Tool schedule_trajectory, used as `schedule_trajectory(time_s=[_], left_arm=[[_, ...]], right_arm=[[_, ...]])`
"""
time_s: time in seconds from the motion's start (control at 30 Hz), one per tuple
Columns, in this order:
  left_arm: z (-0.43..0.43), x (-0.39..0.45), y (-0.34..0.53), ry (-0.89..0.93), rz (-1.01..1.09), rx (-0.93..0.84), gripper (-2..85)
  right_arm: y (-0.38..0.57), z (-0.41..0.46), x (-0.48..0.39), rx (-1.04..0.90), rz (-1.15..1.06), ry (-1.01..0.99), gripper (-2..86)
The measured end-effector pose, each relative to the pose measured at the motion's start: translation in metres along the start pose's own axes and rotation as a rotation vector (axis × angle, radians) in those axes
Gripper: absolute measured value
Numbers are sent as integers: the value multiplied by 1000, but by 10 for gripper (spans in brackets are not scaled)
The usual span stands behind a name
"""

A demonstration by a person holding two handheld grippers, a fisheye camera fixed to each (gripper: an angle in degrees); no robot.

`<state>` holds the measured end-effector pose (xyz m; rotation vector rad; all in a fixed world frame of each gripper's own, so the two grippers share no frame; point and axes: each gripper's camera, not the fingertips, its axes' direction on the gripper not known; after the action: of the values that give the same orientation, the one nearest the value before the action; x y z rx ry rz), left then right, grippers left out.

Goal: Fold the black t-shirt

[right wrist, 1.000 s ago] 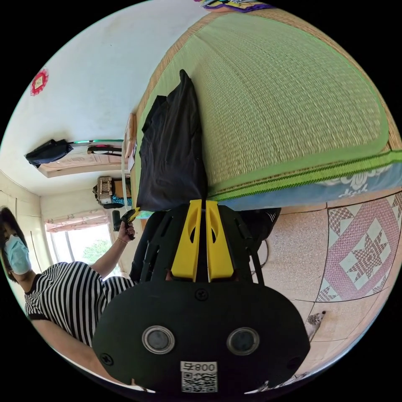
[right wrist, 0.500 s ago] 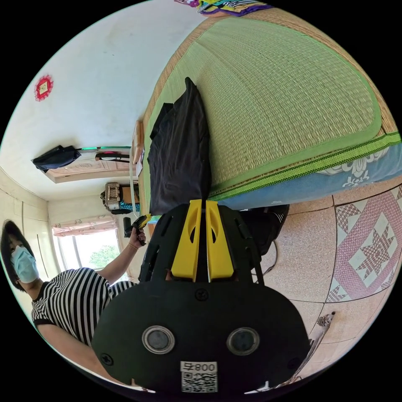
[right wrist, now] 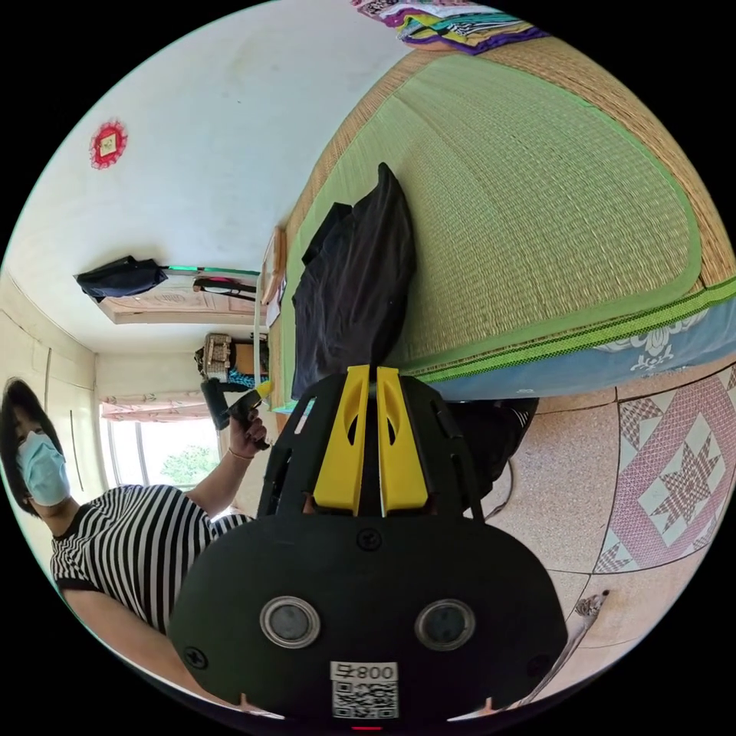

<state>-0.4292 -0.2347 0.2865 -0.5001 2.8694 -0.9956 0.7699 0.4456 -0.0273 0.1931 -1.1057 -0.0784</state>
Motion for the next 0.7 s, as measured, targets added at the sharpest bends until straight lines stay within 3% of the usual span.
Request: schedule_trajectory(time_s=[0.2,0.43,0.57,0.7], left_arm=[[137,64,-52,16,313,-160,65],[260,105,-58,-258,589,-306,90],[312,102,-47,-452,639,-339,45],[329,80,-41,-437,583,-319,23]], right_arm=[[0,-9,-17,6,-34,-14,15],[-7,-18,-37,-10,-71,-25,14],[-14,-23,-47,-31,-86,-12,8],[-20,-34,-47,-17,-87,-37,4]])
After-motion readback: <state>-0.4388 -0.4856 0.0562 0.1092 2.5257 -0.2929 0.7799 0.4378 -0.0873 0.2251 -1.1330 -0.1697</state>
